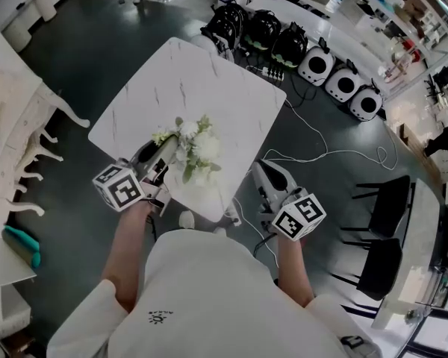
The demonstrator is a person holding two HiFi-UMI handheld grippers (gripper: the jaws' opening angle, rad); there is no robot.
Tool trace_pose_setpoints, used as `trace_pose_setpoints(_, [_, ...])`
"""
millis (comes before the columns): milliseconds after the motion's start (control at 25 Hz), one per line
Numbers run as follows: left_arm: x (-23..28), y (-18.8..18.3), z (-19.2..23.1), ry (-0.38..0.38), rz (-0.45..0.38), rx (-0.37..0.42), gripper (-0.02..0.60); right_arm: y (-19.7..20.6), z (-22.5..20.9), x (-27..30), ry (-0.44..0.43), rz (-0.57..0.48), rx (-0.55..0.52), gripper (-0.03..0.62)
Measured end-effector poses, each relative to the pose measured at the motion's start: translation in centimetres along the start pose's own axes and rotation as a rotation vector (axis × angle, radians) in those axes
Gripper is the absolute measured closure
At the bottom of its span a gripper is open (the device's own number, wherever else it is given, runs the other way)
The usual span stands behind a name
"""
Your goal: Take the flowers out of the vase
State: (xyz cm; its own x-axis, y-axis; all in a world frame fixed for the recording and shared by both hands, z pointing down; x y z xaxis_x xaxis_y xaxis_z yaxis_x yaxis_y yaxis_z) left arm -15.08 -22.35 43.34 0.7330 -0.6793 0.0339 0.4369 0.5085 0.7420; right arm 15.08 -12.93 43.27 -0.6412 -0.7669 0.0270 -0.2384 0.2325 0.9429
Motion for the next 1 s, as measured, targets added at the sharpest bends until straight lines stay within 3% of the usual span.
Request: trace_pose_setpoints(1000, [-2.6,-3.2,-2.4,0.0,-0.12,-0.004,0.5,-2.0,2.6,2.9,-0.112,-0.029,-0.041,0.592])
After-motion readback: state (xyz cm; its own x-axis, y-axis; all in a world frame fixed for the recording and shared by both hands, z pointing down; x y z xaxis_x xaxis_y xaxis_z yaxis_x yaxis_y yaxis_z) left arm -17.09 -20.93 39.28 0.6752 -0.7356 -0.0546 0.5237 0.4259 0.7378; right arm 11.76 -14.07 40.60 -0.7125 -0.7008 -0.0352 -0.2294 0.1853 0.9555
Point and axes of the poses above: the fingertips, and each gripper's own axes: x forward along the fingers, z to its left, y out of its underside, the point moved 8 cm from there along -x, backward along the fingers, and after that the axes turned 6 degrees about -y, right-handed, at the moved point
